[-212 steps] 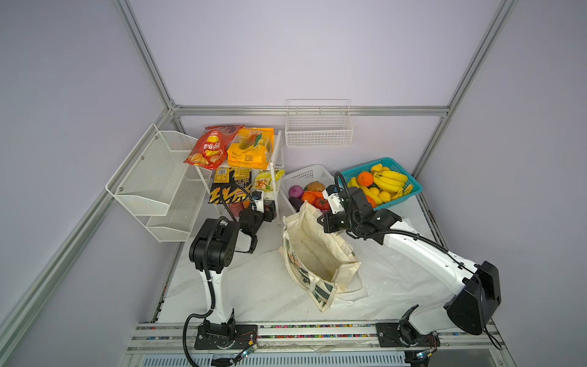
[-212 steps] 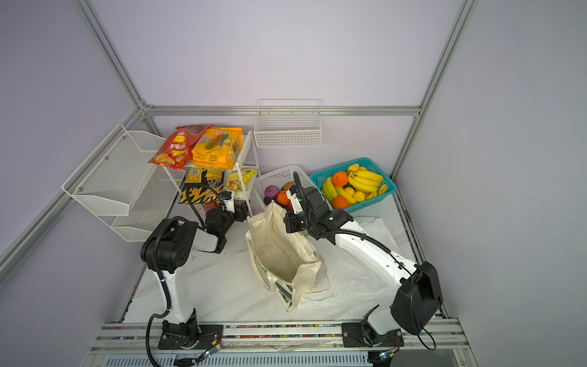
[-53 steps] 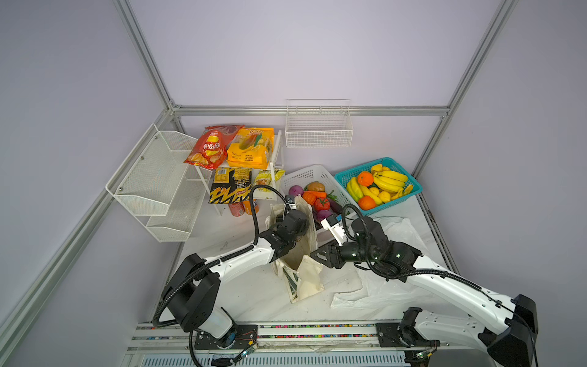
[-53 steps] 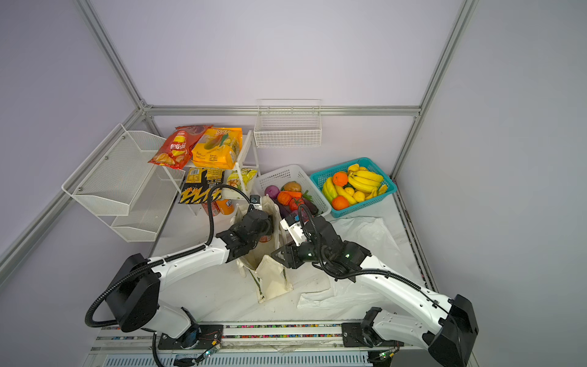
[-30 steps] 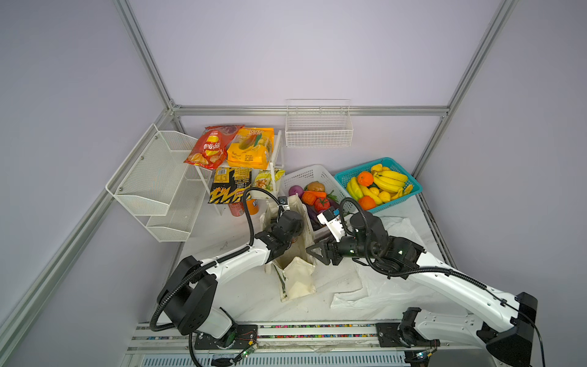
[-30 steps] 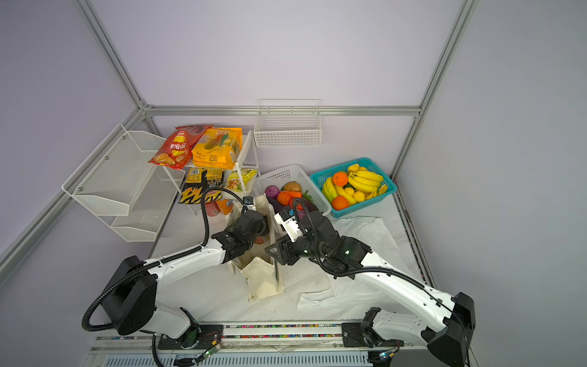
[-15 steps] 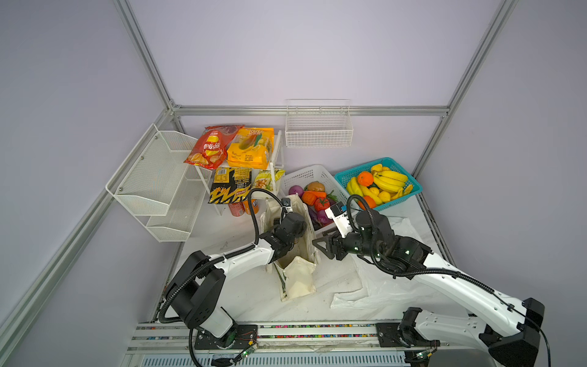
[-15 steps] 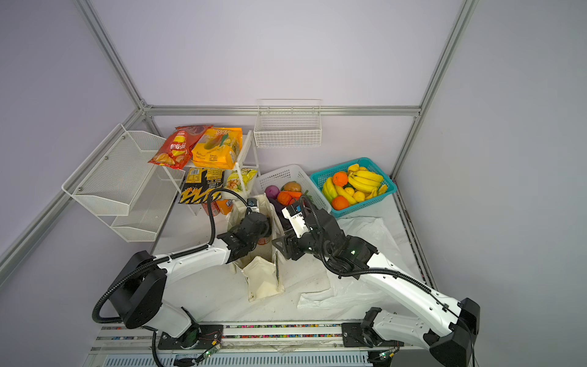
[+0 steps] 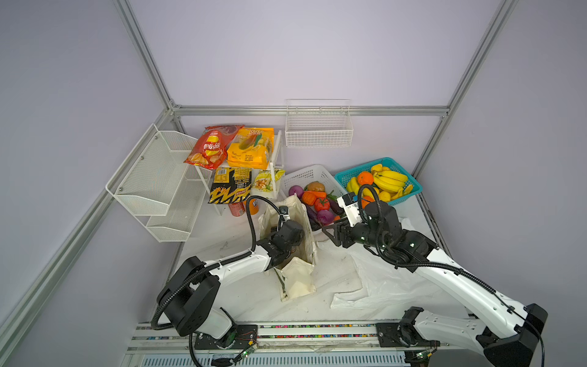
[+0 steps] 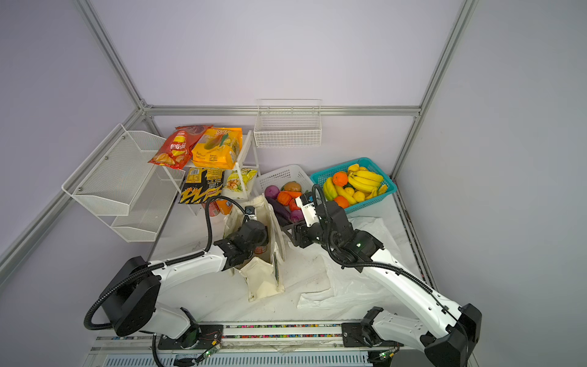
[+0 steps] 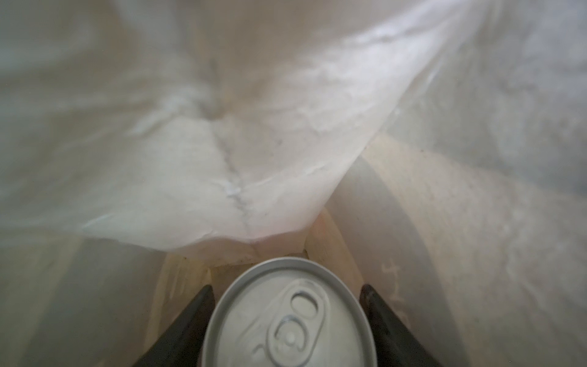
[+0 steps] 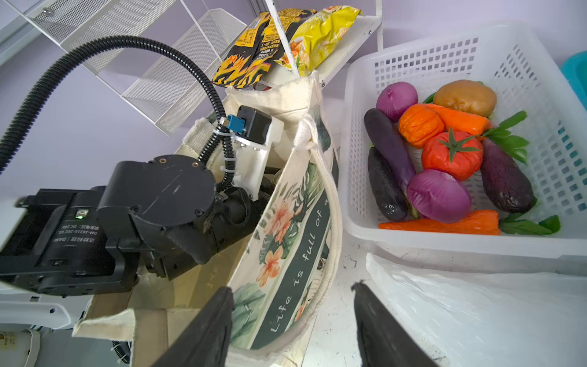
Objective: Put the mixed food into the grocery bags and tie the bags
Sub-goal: 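Hold the Coke can inside the bag with left gripper while right keeps handle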
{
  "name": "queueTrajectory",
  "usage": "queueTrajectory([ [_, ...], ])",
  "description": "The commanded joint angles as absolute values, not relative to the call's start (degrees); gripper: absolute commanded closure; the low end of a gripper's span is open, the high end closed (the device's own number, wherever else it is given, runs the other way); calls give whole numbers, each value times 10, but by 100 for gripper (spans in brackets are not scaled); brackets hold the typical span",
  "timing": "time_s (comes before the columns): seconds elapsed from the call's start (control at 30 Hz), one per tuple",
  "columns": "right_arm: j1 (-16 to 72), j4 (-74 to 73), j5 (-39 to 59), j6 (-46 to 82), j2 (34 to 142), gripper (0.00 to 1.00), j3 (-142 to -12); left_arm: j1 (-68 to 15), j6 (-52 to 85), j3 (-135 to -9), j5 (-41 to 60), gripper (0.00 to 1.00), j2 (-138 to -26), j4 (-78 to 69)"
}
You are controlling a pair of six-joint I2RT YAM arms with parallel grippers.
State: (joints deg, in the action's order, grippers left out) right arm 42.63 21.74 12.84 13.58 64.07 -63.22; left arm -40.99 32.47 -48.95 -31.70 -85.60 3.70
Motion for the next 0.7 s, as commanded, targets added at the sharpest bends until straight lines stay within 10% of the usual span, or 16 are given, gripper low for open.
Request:
queueTrajectory([
  [0.0,422,222,122,134,630,37,-645,-404,348,-499,-344,78,-863,-12],
  [0.67,417,217,100,139,629,36,-637,-402,323,-522,-340,77,-917,-82],
])
